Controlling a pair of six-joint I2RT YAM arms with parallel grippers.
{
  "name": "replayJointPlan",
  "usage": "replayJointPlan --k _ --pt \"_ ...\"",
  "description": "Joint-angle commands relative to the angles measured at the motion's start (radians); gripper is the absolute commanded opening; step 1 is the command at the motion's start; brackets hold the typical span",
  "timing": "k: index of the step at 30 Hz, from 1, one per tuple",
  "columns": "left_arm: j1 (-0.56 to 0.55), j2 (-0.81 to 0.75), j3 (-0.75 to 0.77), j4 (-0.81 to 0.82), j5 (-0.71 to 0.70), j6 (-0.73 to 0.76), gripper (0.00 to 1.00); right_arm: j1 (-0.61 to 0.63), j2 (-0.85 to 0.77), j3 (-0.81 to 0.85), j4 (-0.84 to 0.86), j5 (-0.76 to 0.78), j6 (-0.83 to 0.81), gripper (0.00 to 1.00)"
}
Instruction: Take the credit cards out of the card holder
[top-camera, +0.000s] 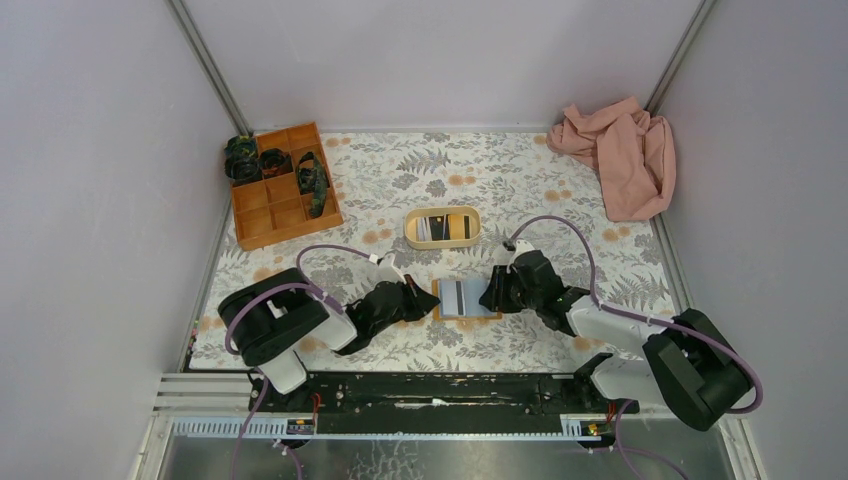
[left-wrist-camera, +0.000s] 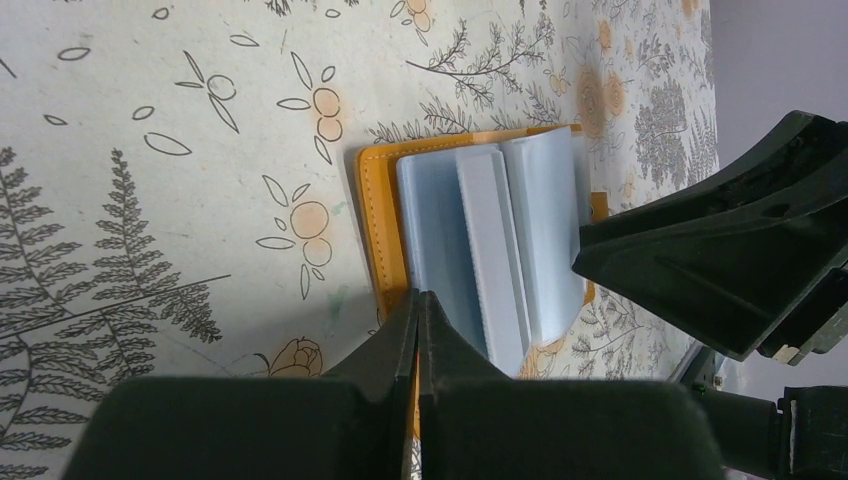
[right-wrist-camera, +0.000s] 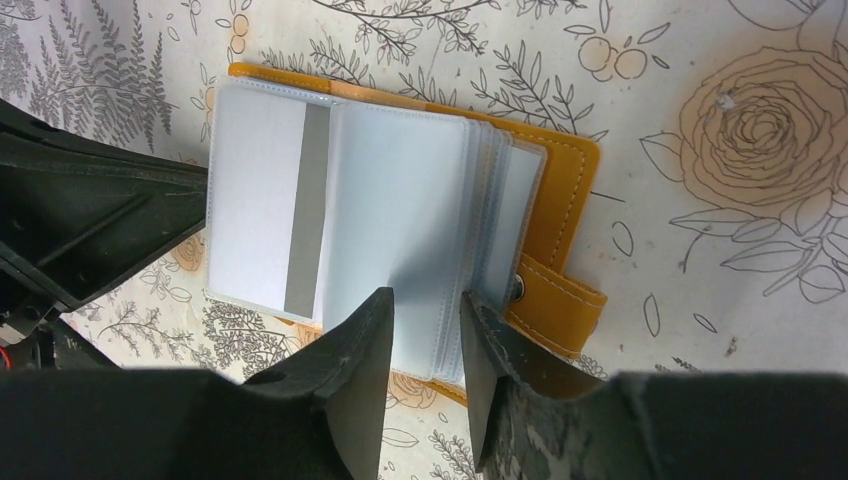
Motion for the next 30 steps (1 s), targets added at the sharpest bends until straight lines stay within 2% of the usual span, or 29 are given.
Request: replayJointPlan --k 1,30 --pt "-0.008 0.046 -0.007 -0.054 0.020 0.020 0.00 0.013 0.048 0.041 0.066 -0.142 0.023 0.38" --pt "-0.007 0.085 0.003 -0.032 0.037 0.020 0.00 0.111 0.094 0.177 0.092 -0.164 0.035 0.39"
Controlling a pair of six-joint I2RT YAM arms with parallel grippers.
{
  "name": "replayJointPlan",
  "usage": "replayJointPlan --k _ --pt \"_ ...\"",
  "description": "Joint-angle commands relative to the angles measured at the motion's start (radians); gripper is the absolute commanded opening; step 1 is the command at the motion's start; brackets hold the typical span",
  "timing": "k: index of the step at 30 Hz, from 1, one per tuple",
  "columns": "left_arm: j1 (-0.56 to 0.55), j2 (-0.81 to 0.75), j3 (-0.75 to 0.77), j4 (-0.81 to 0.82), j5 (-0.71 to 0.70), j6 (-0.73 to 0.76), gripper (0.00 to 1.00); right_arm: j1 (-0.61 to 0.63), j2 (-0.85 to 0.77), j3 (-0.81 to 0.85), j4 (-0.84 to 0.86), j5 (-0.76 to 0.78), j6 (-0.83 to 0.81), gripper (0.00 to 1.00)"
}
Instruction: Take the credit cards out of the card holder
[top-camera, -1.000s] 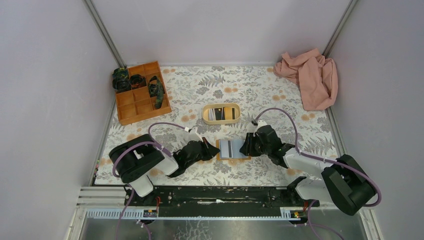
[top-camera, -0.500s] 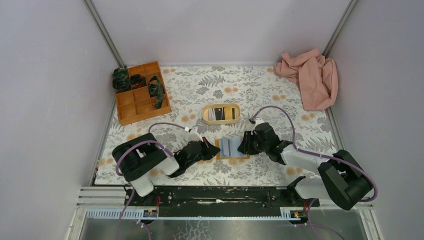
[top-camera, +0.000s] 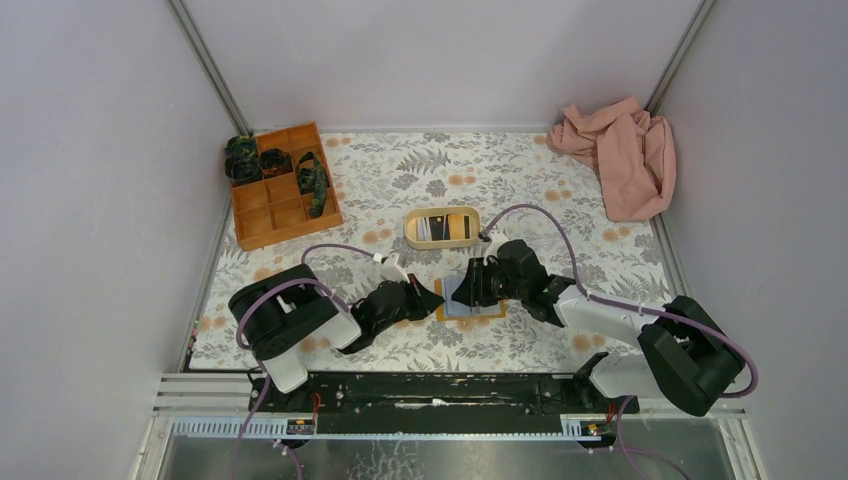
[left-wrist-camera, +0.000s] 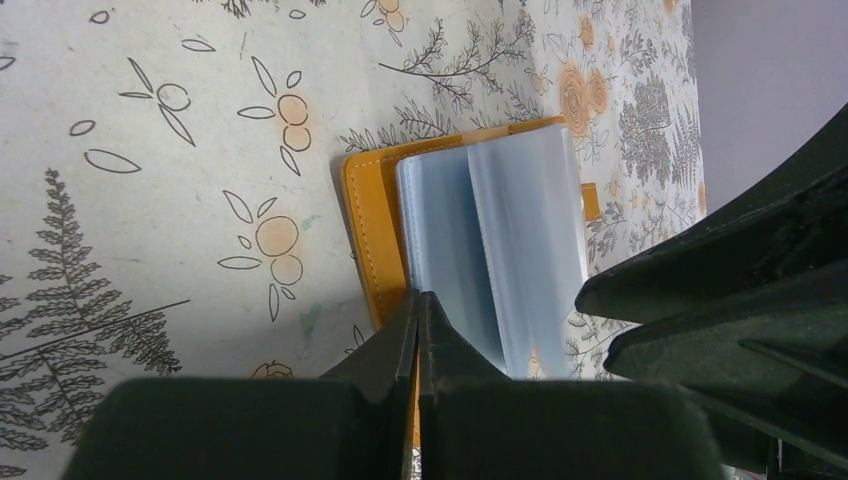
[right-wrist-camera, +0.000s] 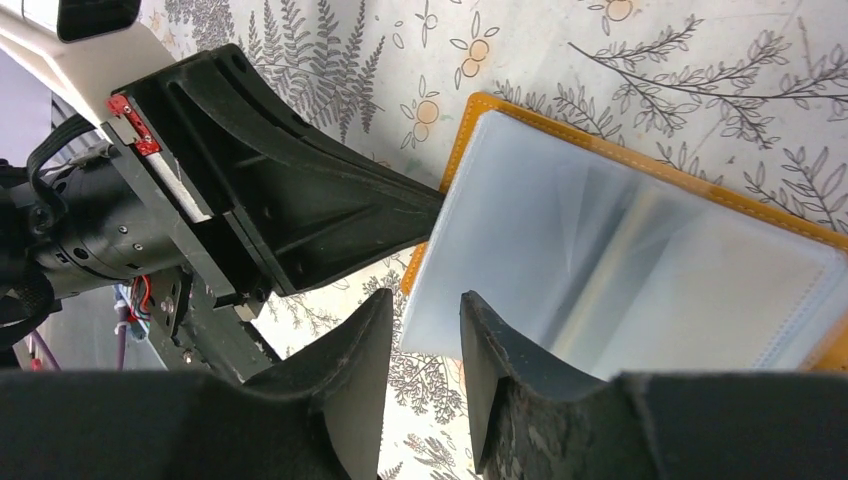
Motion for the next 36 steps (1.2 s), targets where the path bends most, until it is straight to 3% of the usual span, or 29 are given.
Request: replayJointPlan --k 1,9,16,19,25,36 --pt "-0.006 0.027 -0.016 -0.097 0.019 0.022 0.00 0.029 0.025 0.048 0.040 -0.019 0.007 0.39" --pt "-0.008 -0.050 -0.037 -0.137 -0.005 0.005 0.00 0.035 0.048 0.062 0.020 -0.010 -0.009 0.39" --pt "-0.071 -0.363 0.009 -0.566 -0.223 0.049 0.00 0.035 0.076 0.033 0.057 0.005 0.003 0.39" --pt "-0.086 -0.438 0.034 -0.613 -0.225 0.074 0.00 0.035 0.062 0.032 0.051 0.013 0.003 0.39" --pt "-0.089 -0.320 0.108 -0.539 -0.139 0.098 0.00 0.022 -0.056 0.018 -0.022 0.100 0.023 0.38" --pt "-0.089 -0.081 0.186 -0.406 -0.058 0.098 0.00 -0.161 -0.169 -0.087 -0.130 0.105 -0.013 0.38"
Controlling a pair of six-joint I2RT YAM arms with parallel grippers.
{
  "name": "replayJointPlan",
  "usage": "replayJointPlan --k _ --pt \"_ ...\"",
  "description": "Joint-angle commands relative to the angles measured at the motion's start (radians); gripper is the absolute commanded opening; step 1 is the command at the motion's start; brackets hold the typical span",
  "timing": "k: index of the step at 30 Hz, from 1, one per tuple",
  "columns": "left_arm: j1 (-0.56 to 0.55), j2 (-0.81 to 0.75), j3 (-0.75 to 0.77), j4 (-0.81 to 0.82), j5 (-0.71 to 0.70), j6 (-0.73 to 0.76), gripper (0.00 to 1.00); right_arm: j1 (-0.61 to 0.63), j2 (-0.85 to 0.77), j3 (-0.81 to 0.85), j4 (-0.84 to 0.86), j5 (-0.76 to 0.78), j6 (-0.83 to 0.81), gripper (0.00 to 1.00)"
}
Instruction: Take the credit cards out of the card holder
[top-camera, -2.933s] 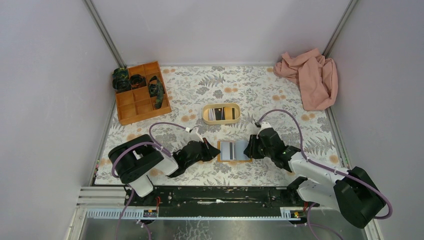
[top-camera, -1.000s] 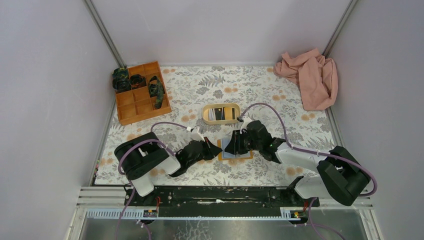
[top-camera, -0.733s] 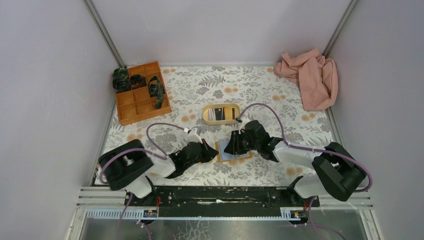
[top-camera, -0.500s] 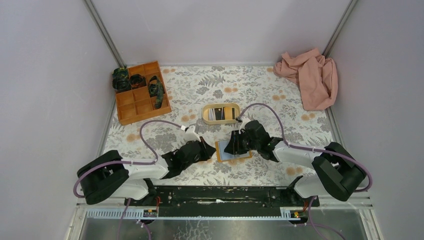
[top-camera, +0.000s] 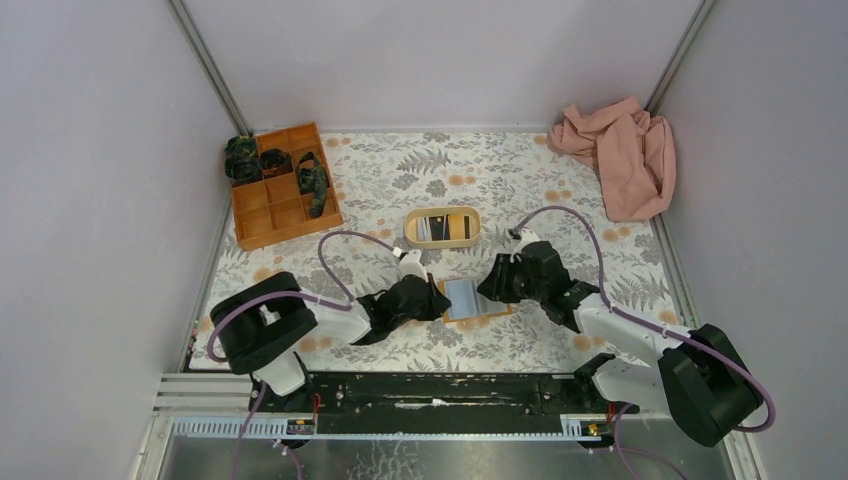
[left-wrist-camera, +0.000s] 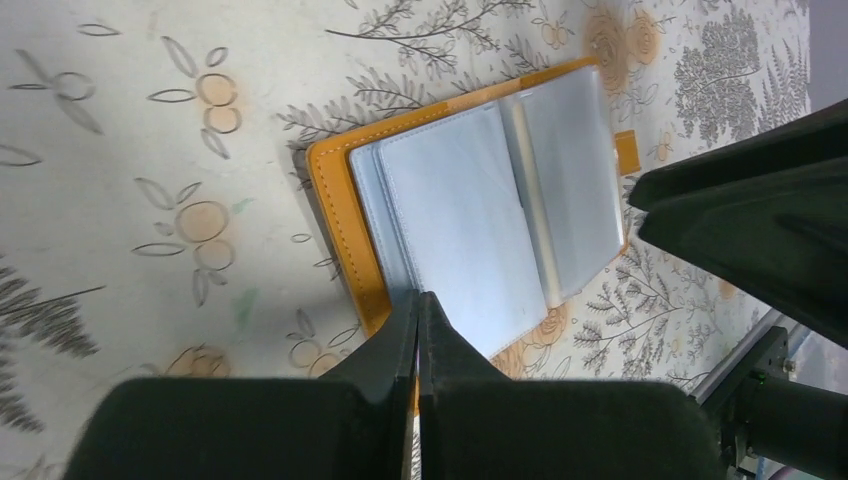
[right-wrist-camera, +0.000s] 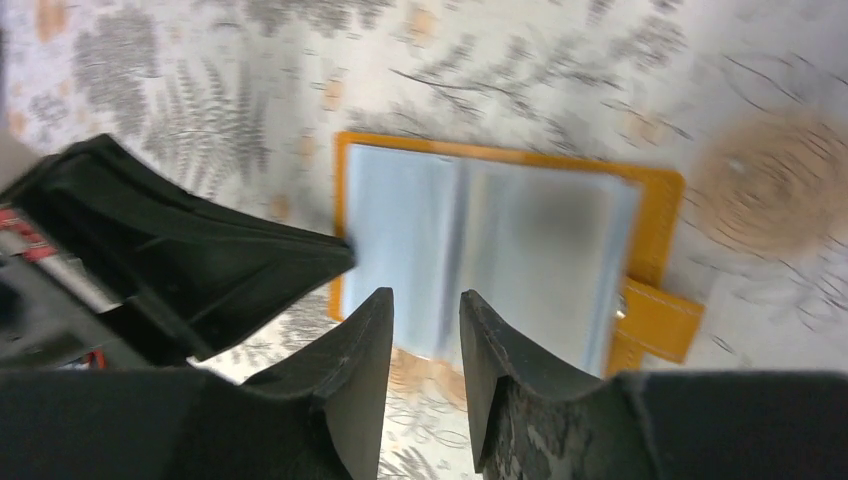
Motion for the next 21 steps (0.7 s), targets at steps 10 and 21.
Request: replayJointPlan --k 10,21 --pt "0.011 0.114 -0.004 0.116 0.038 0.007 0.00 -0.104 -0.072 -0.067 -0.065 0.073 -0.004 0.47" --pt "0.024 0.101 -0.047 0.143 0.046 -0.006 0.00 -0.122 -0.090 -0.099 -0.062 0.094 -0.001 0.47"
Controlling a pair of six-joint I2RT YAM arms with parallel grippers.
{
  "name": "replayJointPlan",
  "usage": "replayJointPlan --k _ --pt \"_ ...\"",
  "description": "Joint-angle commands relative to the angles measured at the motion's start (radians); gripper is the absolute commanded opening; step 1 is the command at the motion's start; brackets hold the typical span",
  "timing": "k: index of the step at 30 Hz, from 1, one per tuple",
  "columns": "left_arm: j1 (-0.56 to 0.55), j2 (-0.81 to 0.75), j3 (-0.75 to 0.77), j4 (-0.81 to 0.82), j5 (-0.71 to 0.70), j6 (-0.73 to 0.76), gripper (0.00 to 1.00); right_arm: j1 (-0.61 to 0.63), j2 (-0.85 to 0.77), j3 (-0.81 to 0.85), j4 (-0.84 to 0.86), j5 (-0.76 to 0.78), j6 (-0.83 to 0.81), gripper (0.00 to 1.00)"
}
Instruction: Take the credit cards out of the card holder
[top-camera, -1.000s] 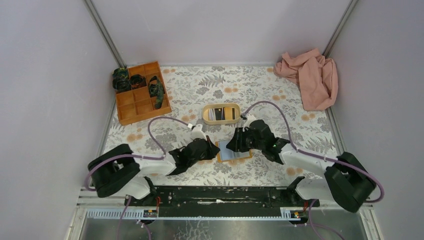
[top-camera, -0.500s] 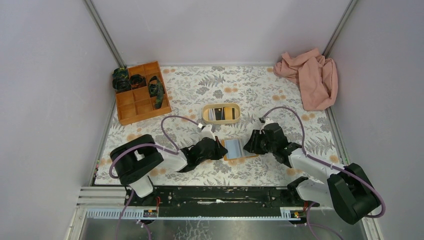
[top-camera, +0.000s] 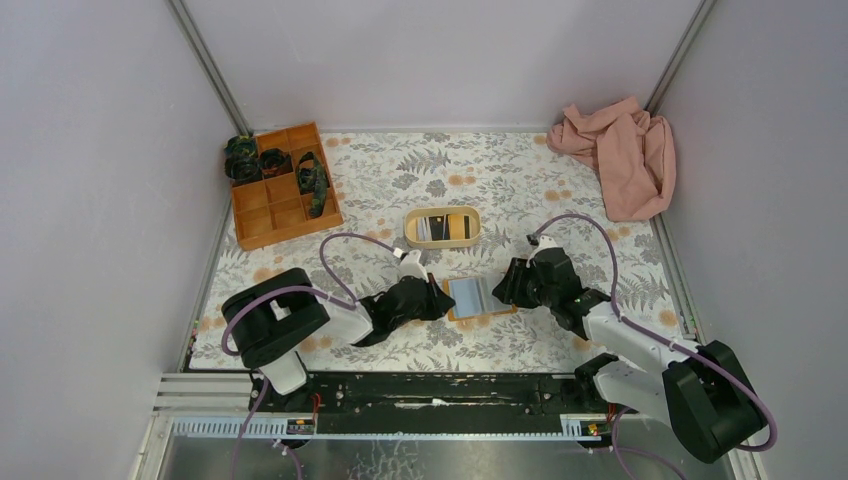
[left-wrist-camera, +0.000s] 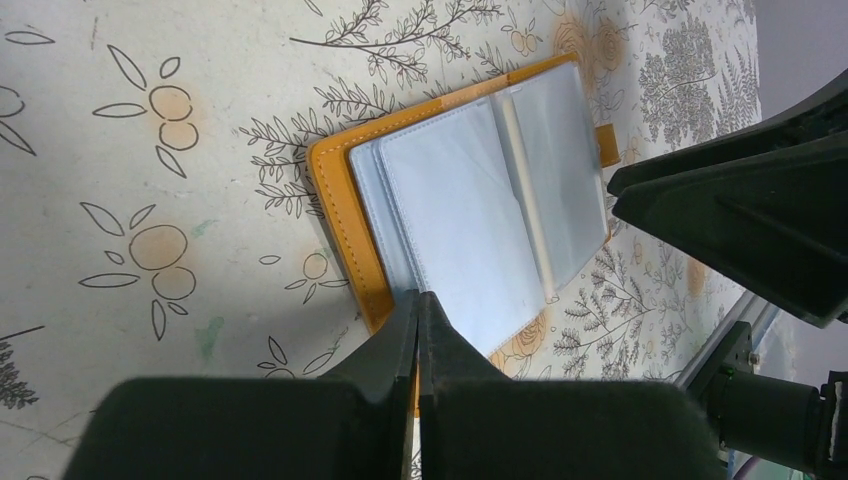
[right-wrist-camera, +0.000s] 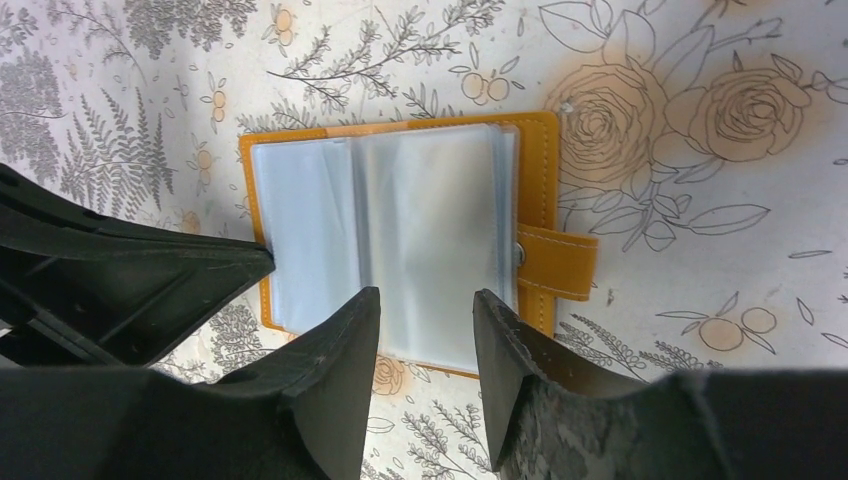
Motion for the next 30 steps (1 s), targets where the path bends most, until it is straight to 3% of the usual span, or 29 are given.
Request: replayJointPlan --k 1,19,30 --pt "0.008 0.012 -0.039 -0.024 0.007 0.006 0.00 -0.010 -0.009 -0.008 0.009 0.036 -0.003 0.47" --pt "0.009 0.004 -0.056 -0.015 0.004 0.001 0.00 -0.012 0.061 -0.018 0.035 0.038 -0.005 0.47" --pt "0.010 0.042 -0.044 0.014 0.023 0.002 0.00 -0.011 0.101 -0.031 0.138 -0.142 0.013 0.51"
